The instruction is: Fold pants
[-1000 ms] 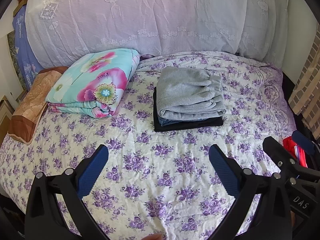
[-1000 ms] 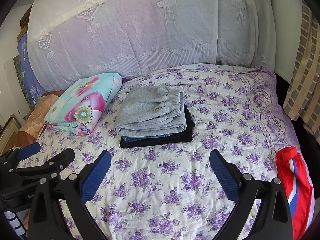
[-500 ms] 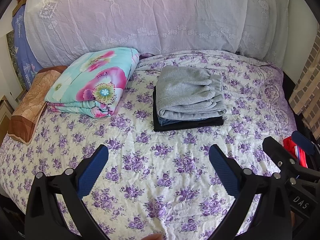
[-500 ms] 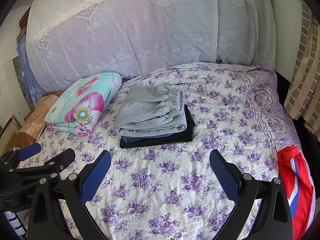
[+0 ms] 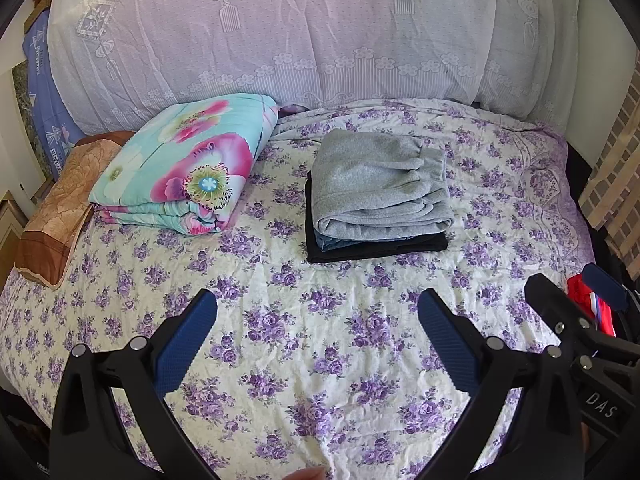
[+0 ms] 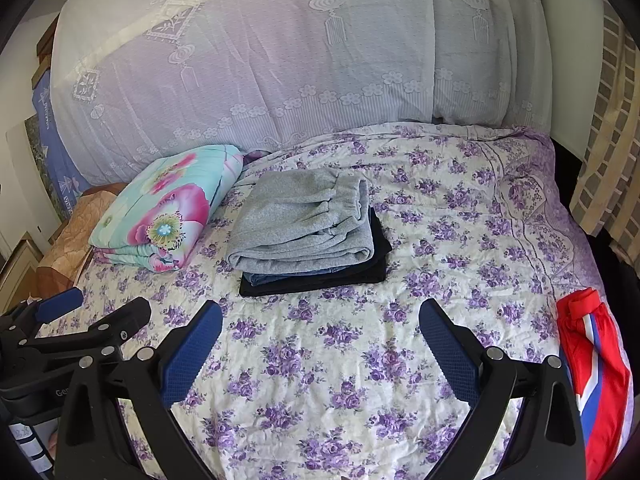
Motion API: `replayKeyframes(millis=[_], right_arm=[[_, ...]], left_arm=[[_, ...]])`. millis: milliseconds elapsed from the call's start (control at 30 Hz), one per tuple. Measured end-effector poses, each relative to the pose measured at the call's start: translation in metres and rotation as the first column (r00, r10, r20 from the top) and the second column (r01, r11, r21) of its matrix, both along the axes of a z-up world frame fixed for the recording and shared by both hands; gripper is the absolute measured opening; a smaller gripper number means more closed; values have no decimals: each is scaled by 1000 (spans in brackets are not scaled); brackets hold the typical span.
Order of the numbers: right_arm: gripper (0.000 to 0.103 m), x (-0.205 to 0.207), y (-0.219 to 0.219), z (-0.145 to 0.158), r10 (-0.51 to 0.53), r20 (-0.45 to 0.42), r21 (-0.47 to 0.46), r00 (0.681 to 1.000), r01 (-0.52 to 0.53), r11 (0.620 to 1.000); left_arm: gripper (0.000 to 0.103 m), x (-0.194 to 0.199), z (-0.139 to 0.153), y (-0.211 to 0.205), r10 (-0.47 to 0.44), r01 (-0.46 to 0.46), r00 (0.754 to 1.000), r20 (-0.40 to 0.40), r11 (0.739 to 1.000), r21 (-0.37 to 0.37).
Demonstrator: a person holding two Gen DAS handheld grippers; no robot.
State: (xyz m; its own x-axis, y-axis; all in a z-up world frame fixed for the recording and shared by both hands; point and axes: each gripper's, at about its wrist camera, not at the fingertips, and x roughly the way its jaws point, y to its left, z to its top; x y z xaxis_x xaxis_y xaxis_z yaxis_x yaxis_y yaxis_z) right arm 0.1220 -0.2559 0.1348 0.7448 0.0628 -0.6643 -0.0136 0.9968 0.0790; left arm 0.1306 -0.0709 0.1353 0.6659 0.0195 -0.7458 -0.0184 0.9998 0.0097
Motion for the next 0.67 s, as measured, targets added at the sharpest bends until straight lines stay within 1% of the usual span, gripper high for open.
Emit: replayKeyframes(millis=[233, 333, 467, 600, 667], right_arm=[[99, 0, 0, -1, 0, -1, 4, 1000, 0, 1000], [99, 1, -1, -1, -2, -2, 5, 1000, 2, 1000], [99, 0, -1, -4, -8, -1, 10, 1000, 8, 1000], [99, 0, -1, -3, -8, -1, 12, 1000, 8, 1000], [99, 0, -2, -3, -8, -2, 11, 1000, 8, 1000]], left_arm=[[98, 0, 0, 0, -2, 2, 1000, 2, 1000, 1], [98, -3, 1, 2, -9, 9, 999, 40, 1000, 0], [98, -1, -2, 3, -15, 16, 999, 32, 1000, -10], [98, 1, -2, 0, -15, 15, 999, 31, 1000, 3], [98, 2, -2, 1, -17, 17, 1000, 22, 1000, -4]])
